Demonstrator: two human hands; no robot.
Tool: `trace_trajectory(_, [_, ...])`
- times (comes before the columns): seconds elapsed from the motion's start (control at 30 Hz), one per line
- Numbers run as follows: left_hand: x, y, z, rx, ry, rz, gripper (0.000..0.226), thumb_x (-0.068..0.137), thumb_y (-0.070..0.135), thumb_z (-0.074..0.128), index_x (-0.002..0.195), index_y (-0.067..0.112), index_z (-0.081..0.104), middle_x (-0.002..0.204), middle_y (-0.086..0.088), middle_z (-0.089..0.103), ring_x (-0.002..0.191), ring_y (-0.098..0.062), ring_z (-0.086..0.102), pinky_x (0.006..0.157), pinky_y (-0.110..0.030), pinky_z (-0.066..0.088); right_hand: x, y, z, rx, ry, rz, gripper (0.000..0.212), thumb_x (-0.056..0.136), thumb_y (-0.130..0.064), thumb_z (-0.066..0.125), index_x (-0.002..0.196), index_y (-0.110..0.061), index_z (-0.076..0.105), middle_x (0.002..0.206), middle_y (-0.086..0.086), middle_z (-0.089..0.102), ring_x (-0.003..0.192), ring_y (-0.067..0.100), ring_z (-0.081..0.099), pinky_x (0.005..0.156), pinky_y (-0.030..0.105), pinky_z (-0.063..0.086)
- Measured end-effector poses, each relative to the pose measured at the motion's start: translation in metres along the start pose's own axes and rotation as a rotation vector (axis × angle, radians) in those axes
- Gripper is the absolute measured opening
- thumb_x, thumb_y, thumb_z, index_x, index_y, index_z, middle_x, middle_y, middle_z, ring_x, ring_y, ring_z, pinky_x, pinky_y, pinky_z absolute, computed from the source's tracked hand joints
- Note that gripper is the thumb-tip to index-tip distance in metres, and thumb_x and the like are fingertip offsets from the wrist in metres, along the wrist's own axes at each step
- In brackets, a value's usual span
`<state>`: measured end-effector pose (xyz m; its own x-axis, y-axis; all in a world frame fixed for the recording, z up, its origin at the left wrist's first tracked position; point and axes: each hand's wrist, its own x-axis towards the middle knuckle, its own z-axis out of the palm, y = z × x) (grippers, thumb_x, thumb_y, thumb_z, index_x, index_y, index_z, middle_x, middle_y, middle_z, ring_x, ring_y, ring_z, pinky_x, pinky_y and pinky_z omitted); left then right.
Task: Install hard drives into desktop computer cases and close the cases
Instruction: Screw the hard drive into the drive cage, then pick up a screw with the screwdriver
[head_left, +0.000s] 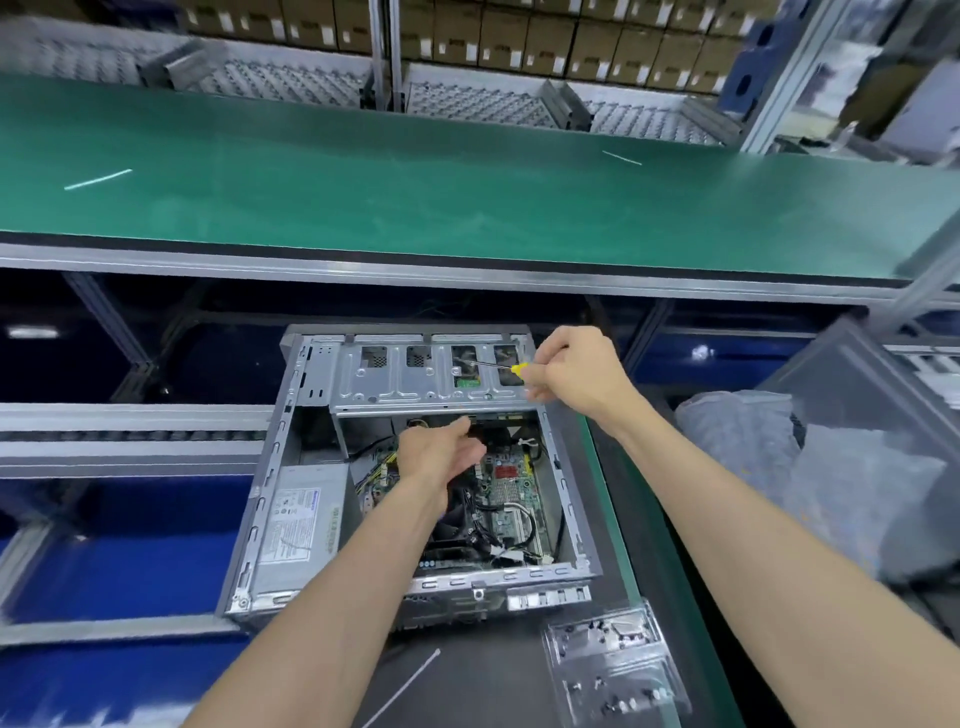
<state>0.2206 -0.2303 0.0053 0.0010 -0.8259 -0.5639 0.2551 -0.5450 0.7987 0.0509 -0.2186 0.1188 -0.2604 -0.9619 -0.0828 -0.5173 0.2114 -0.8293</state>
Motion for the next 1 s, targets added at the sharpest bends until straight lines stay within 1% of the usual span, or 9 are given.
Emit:
trace_trajectory(0.07, [-0.019,-0.003,0.005,0.087,0.000,0.083,0.013,0.091,0.010,0.072,0.091,-0.003,0.072,0.075,-0.013,0.076,0.074,-0.024,0.077,0.079,-0.034,0.062,-0.021,0.020,-0.004,0.076,-0.014,0.025,0.015,0.086,-0.006,0.074,0.098,-0.004,0.066,0.072,0.014,0.074,0.062,0.021,0.073,0.060,0.030,0.059])
trace_trajectory(0.23, [-0.070,-0.011,0.024,0.336,-0.187,0.355,0.010,0.094,0.016,0.070,0.094,0.009,0.077,0.080,-0.002,0.078,0.080,-0.019,0.076,0.070,-0.020,0.059,-0.071,0.063,-0.024,0.150,-0.031,0.074,0.014,0.093,0.000,0.063,0.107,0.000,0.067,0.081,0.016,0.068,0.060,0.022,0.063,0.055,0.026,0.049])
trace_trajectory(0.33, [-0.094,-0.025,0.036,0.533,-0.229,0.488,0.009,0.092,0.019,0.071,0.087,0.019,0.078,0.076,0.002,0.076,0.074,-0.014,0.074,0.074,-0.027,0.061,-0.103,0.088,-0.041,0.197,-0.023,0.107,0.010,0.095,0.001,0.059,0.101,-0.002,0.067,0.072,0.010,0.063,0.053,0.015,0.062,0.050,0.022,0.047])
trace_trajectory(0.47, [-0.127,-0.062,0.041,0.784,-0.243,0.847,0.010,0.090,0.024,0.071,0.082,0.026,0.076,0.066,0.019,0.069,0.062,0.003,0.061,0.067,-0.020,0.050,-0.149,0.126,-0.057,0.266,0.007,0.226,0.011,0.092,0.002,0.057,0.089,-0.007,0.063,0.057,0.008,0.058,0.038,0.009,0.052,0.037,0.015,0.034])
trace_trajectory(0.6, [-0.152,-0.104,0.036,0.912,-0.375,1.119,0.005,0.091,0.018,0.072,0.086,0.018,0.075,0.072,0.017,0.065,0.064,-0.004,0.062,0.069,-0.023,0.051,-0.186,0.167,-0.058,0.269,0.013,0.302,0.013,0.084,0.003,0.058,0.082,-0.009,0.062,0.056,0.007,0.053,0.044,0.016,0.046,0.040,0.020,0.033])
trace_trajectory(0.67, [-0.155,-0.126,0.032,1.039,-0.489,1.101,0.004,0.091,0.016,0.073,0.088,0.015,0.075,0.073,0.018,0.063,0.063,-0.002,0.061,0.069,-0.025,0.052,-0.198,0.185,-0.053,0.247,0.022,0.344,0.014,0.082,0.002,0.061,0.079,-0.012,0.061,0.058,0.004,0.052,0.046,0.017,0.043,0.044,0.022,0.033])
trace_trajectory(0.77, [-0.148,-0.158,0.022,1.260,-0.607,0.928,0.007,0.093,0.017,0.071,0.091,0.013,0.076,0.079,0.012,0.069,0.076,-0.008,0.064,0.078,-0.026,0.050,-0.212,0.209,-0.043,0.166,0.045,0.383,0.017,0.079,-0.002,0.067,0.069,-0.016,0.063,0.055,-0.007,0.053,0.051,0.013,0.044,0.050,0.024,0.035])
trace_trajectory(0.9, [-0.141,-0.191,0.018,1.380,-0.711,0.767,0.010,0.092,0.013,0.070,0.099,0.010,0.076,0.097,-0.002,0.075,0.095,-0.020,0.066,0.086,-0.025,0.044,-0.232,0.238,-0.032,0.029,0.063,0.405,0.016,0.084,-0.013,0.064,0.076,0.001,0.063,0.070,0.012,0.060,0.065,0.020,0.046,0.062,0.030,0.040])
trace_trajectory(1.0, [-0.139,-0.206,0.025,1.421,-0.754,0.766,0.012,0.092,0.013,0.069,0.101,0.010,0.076,0.099,-0.006,0.072,0.099,-0.023,0.063,0.089,-0.029,0.044,-0.239,0.250,-0.030,-0.093,0.043,0.411,0.021,0.084,-0.017,0.062,0.066,-0.006,0.057,0.073,0.015,0.061,0.069,0.025,0.048,0.067,0.035,0.047])
